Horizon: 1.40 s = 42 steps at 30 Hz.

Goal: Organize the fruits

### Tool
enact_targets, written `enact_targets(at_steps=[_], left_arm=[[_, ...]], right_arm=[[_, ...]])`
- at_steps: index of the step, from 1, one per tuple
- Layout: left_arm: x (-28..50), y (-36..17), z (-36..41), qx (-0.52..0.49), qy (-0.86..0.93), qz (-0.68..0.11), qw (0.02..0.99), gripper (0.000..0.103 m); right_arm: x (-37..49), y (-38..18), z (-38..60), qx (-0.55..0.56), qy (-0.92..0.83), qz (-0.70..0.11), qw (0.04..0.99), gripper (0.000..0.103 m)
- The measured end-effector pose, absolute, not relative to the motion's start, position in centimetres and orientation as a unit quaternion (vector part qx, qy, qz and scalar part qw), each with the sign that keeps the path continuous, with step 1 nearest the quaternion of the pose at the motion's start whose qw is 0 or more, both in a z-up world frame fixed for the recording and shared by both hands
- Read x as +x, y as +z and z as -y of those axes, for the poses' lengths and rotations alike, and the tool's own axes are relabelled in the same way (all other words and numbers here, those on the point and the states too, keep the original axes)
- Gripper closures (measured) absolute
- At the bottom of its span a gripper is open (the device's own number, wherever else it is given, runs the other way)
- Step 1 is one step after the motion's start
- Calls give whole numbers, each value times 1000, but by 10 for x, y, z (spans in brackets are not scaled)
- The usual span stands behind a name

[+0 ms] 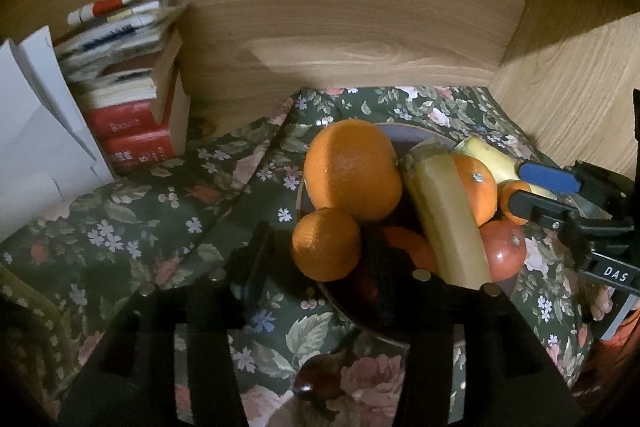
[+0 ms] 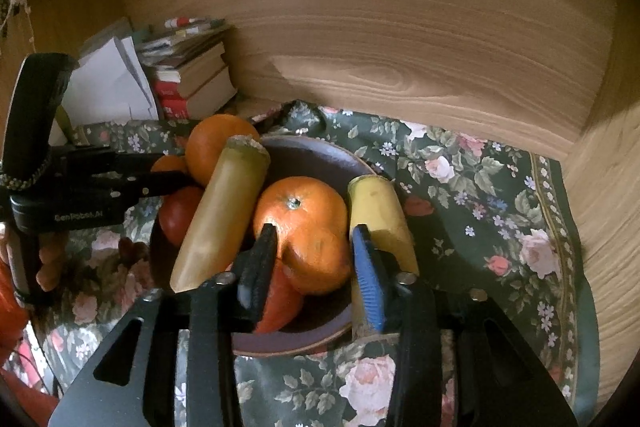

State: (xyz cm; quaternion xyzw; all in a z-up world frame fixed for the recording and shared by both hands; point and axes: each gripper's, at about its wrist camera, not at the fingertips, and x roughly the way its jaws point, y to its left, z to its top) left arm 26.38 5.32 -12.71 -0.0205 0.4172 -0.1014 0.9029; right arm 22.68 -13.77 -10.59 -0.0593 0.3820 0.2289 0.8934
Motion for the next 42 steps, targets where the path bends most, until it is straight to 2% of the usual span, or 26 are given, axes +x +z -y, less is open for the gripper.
enact_targets(at_steps=[2,13,28,31,33,36,42], left_arm=[[257,-122,-54,-21,-103,-408,907,45],[212,-99,-64,-10,-92,-377,922,39],[172,-149,-67,9,-77,-434,897,39],[172,-154,-63,15,-76,-437,896,44],[173,-157,-61,18,-81,-439,895,54],[179,-161,-57,19,-84,-445,891,62],[188,-166,-52,23,-90,-443,892,70]], right_arm=[[224,-102,139,-59,225,-374,898,56],[192,-87,141,-53,240,-357,901,56],[155,-111,137,-41,264,-386,883,56],[151,-117,136,-36,266,-395,879,56],[150,-123,134,-37,266,-403,875,56],[152,-133,131,-40,267,-419,867,56],[163,-144,124,-46,268,-437,857,58]])
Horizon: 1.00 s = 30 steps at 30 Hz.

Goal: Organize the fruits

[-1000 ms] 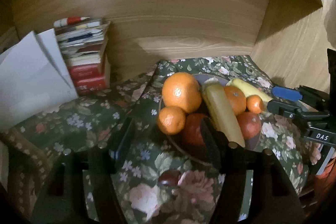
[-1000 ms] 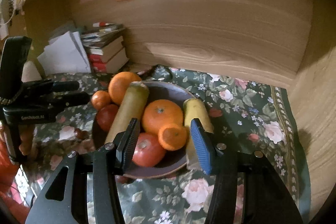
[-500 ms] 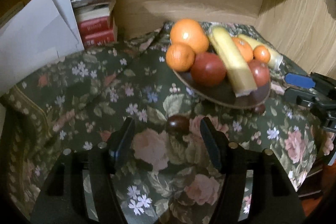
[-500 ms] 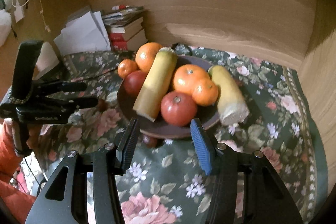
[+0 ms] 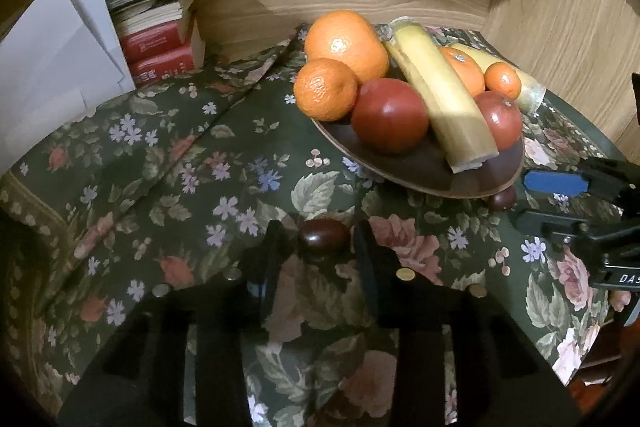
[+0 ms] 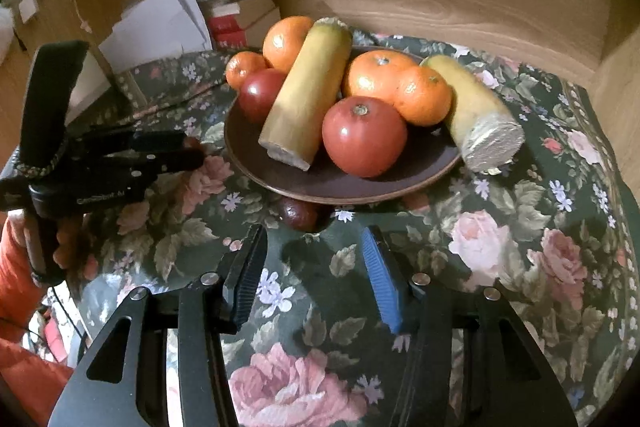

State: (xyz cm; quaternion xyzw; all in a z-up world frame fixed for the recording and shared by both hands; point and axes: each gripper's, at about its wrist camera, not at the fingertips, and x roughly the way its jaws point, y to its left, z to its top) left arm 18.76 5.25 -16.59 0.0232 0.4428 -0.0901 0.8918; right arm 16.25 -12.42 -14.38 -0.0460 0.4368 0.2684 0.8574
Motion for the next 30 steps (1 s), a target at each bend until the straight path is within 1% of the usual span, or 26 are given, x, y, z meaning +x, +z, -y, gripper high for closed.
enact_targets(at_steps=[1,3,7,8,16,20,30], left_arm=[[189,-166,-52,25,-91,-442,892,71],[189,-167,-51,27,-94,-440,893,78],[190,-167,-52,23,-99,-438,893,79],[189,-166,-54,21,-101,-437,893,79],[183,-162,-56,5,-105,-433,895,80],[179,-156,-50,6,-110,-426,898,80],[176,-132,-29,6,-134,-406,904,80]], right_arm=[[164,-144,123,-48,269,-436,857,59],[166,-144,119,-52,272,-437,856,59],[167,-147,110,-66,273,-436,855,64],[167,-148,108,-69,275,-435,855,68],[168,-149,101,-80,282,-433,853,84],[166,-147,106,-67,291,-434,850,87],[149,-134,116,-70,297,-418,856,88]])
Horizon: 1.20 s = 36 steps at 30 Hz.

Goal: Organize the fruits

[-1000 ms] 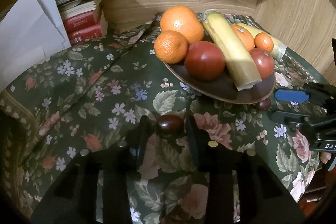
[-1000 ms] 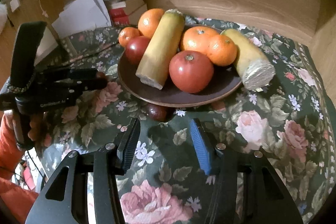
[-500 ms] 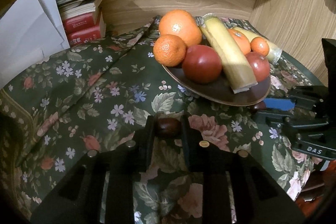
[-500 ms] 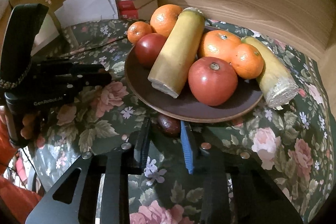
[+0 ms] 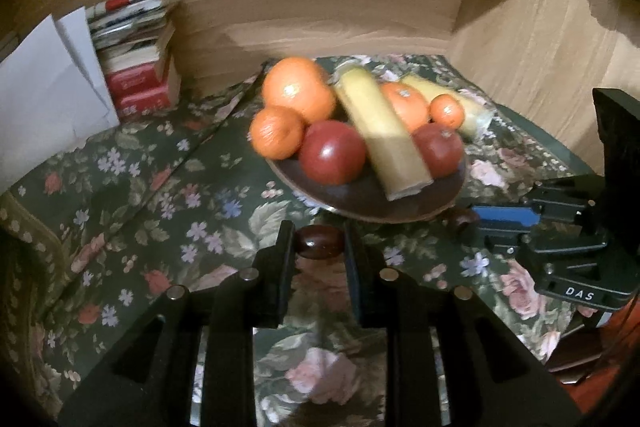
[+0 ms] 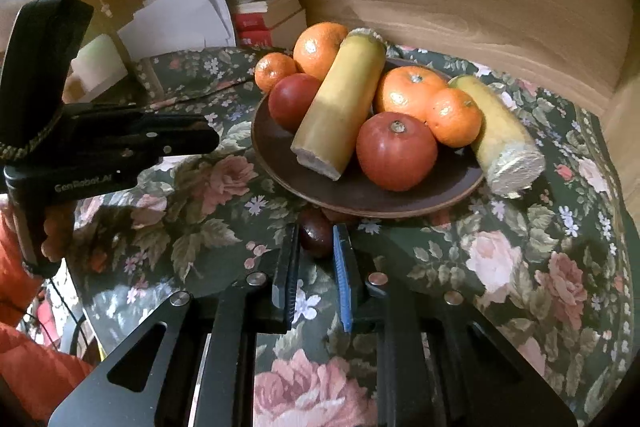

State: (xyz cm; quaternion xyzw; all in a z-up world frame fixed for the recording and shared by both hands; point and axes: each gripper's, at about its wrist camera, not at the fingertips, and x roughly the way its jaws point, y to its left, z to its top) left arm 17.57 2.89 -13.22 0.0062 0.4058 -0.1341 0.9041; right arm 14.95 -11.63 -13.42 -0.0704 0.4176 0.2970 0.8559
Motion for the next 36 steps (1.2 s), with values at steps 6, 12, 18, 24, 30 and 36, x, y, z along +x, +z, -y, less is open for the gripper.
enact_targets(at_steps=[6,12,18,24,30,36], left_arm=[[185,-127,-14,5,-150,-399,904,80],[196,-129,-4,5,-159,-400,903,80],[208,-136,0,5,-158,-408,899,80],[214,-143,1,1,-156,-416,896,79],[213,-142,3,9,-150,-415,897,65],[203,-130,-1,3,-145,-395,907,58]], right_arm=[[146,-120,125,-67,295,-396,867,88],[156,-116,125,-61,288,-383,876,88],[167,-126,120,-62,291,-396,869,88],[170,-132,118,-71,290,-401,866,87],[172,-133,121,-67,290,-404,865,81],[169,-127,125,-57,290,-395,870,77]])
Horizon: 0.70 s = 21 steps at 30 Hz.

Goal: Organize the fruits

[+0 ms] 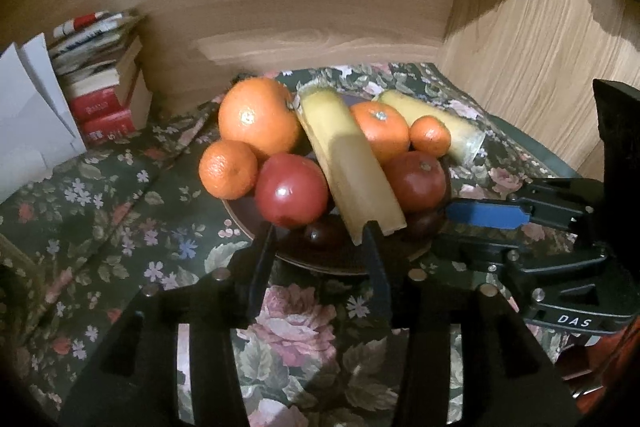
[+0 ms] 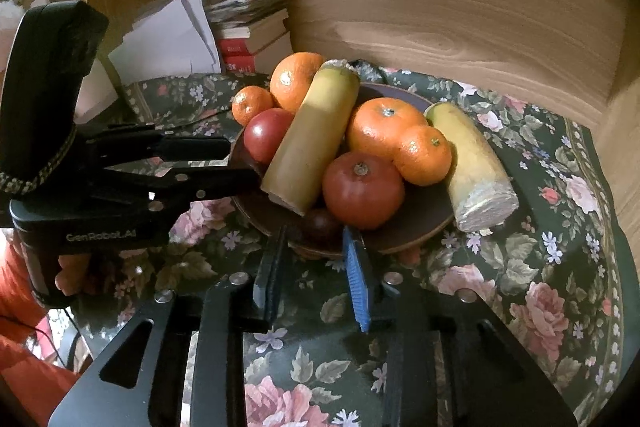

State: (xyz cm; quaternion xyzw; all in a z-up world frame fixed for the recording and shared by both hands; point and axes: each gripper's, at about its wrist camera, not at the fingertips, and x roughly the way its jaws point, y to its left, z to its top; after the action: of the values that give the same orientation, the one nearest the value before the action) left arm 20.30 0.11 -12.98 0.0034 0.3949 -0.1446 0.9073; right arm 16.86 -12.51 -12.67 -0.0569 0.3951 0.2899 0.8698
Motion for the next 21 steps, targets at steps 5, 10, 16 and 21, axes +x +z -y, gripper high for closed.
enact_targets(at_steps=[5,10,16,21], left_arm=[[188,-105,-6,-6,-127,-358,925,58],[165,-70,-12,-22,-103,-300,948,58],[127,-25,-11,-26,-75,-218,973,58],[90,7,-6,-22,-53,-155,986,58]], right_arm=[[158,-104,132,-48,286,-361,886,77],[142,-68,145,-32,274,-304,912,77],[117,-27,156,-18,255,-228,940,75],[91,1,163,-6,240,-168,956,71]])
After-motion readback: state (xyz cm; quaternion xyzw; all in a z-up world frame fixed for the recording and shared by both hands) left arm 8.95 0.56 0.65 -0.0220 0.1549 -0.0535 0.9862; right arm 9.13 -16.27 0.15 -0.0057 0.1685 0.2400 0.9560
